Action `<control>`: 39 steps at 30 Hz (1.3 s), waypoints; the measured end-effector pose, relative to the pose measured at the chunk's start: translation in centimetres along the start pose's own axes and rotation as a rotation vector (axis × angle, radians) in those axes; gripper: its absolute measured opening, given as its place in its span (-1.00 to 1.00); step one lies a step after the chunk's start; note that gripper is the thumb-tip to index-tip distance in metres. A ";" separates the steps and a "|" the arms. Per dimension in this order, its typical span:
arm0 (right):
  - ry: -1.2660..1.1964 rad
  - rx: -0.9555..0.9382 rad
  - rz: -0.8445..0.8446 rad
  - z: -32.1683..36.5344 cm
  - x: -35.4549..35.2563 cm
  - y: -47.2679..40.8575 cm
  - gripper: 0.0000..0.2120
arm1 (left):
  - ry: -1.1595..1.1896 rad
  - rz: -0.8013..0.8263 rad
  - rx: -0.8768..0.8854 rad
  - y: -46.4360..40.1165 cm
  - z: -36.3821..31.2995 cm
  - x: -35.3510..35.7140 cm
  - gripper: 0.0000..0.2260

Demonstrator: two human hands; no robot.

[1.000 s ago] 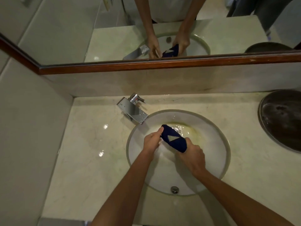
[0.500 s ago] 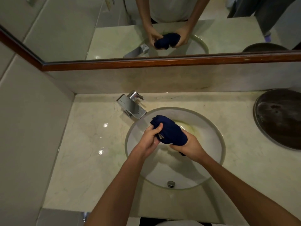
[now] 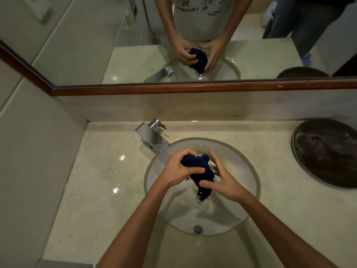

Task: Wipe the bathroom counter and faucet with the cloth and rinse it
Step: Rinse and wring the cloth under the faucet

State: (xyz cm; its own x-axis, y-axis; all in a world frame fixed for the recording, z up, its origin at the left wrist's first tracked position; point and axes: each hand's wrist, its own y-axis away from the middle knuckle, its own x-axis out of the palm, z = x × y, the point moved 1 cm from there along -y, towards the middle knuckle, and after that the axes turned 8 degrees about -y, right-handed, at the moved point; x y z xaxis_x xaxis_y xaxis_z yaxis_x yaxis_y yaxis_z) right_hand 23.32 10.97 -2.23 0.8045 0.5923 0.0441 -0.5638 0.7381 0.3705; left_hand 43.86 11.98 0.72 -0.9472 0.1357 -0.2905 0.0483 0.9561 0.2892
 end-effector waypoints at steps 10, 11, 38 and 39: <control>0.451 -0.222 0.005 7.2 -2.6 -0.5 -0.68 | -0.020 -0.019 0.097 0.7 -1.5 -0.1 -0.74; 0.469 -0.223 0.003 7.4 -2.8 -0.5 -0.69 | -0.024 -0.043 0.105 0.8 -1.6 -0.1 -0.72; 0.895 -0.273 0.039 7.5 -2.9 -0.5 -0.92 | -0.512 0.126 -0.067 3.7 -1.7 -3.9 -0.72; 0.903 -0.269 0.030 7.4 -3.1 -0.5 -0.92 | -0.529 0.136 -0.071 3.7 -1.5 -4.1 -0.76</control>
State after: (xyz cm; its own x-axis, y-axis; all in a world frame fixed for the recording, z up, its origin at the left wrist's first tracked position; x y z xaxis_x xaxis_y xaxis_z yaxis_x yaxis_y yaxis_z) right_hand 22.52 6.38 4.30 0.4033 0.5551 -0.7274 -0.6968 0.7016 0.1491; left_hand 47.42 14.58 4.31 -0.6442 0.3865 -0.6600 0.1206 0.9035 0.4114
